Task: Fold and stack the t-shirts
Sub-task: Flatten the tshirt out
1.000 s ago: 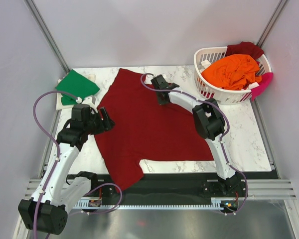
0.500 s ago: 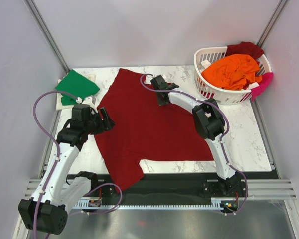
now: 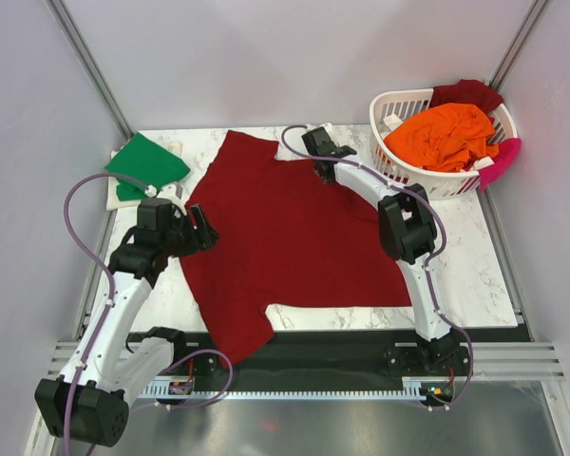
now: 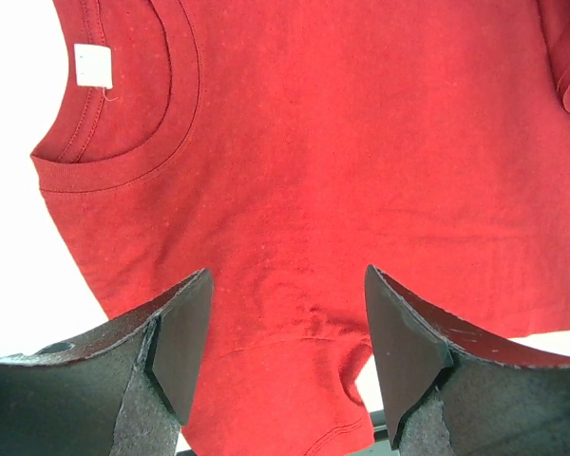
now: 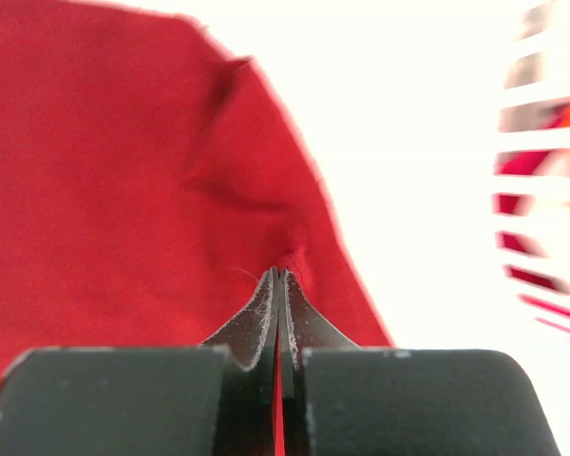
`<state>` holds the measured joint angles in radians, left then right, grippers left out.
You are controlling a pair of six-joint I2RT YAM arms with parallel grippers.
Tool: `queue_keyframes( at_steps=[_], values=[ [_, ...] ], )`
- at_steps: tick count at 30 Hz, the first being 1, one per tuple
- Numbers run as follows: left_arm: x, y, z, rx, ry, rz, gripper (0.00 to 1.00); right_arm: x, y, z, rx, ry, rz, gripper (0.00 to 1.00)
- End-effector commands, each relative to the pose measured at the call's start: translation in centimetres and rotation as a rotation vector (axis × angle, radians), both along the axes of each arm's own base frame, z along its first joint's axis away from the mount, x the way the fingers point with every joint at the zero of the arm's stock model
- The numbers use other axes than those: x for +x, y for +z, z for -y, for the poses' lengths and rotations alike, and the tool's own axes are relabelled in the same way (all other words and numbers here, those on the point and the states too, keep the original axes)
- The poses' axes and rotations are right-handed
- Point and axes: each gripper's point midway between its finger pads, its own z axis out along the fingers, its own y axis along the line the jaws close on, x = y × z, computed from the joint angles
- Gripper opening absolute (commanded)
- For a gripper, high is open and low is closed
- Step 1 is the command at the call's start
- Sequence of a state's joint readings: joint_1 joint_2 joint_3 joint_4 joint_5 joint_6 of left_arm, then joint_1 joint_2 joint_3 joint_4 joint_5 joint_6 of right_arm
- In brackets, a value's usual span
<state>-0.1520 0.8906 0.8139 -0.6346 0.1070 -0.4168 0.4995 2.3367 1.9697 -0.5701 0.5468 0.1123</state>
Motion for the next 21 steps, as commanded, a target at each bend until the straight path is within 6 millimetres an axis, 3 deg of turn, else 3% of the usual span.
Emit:
queue_keyframes(
  at_steps=[1,11,17,18,20,21],
  values=[
    [0.1,-0.1,-0.1,0.03,-0.032,0.009,0.72,2.3,5.8,2.8,-0.076,-0.046,0.119,0.0],
    [0.2,-0.4,0.1,0.027,-0.044,-0.004,0.72,7.3,9.3,6.7,-0.161,-0.077,0.248,0.0],
    [0.2,-0.7,0.2,0.025,-0.051,-0.017,0.72,9.4,9.0,7.4,-0.251,-0.063,0.294,0.06],
    [0.2,-0.7,0.2,0.024,-0.052,-0.017,0.72,9.6,8.0,7.6,-0.271,-0.067,0.282,0.08],
    [0.2,-0.9,0.2,0.024,-0.052,-0.022,0.72,10.0,7.5,8.2,-0.308,-0.092,0.288,0.18],
    [0.2,-0.9,0.3,0.024,-0.051,-0.025,0.72,10.0,7.4,8.4,-0.32,-0.102,0.291,0.36]
  ],
)
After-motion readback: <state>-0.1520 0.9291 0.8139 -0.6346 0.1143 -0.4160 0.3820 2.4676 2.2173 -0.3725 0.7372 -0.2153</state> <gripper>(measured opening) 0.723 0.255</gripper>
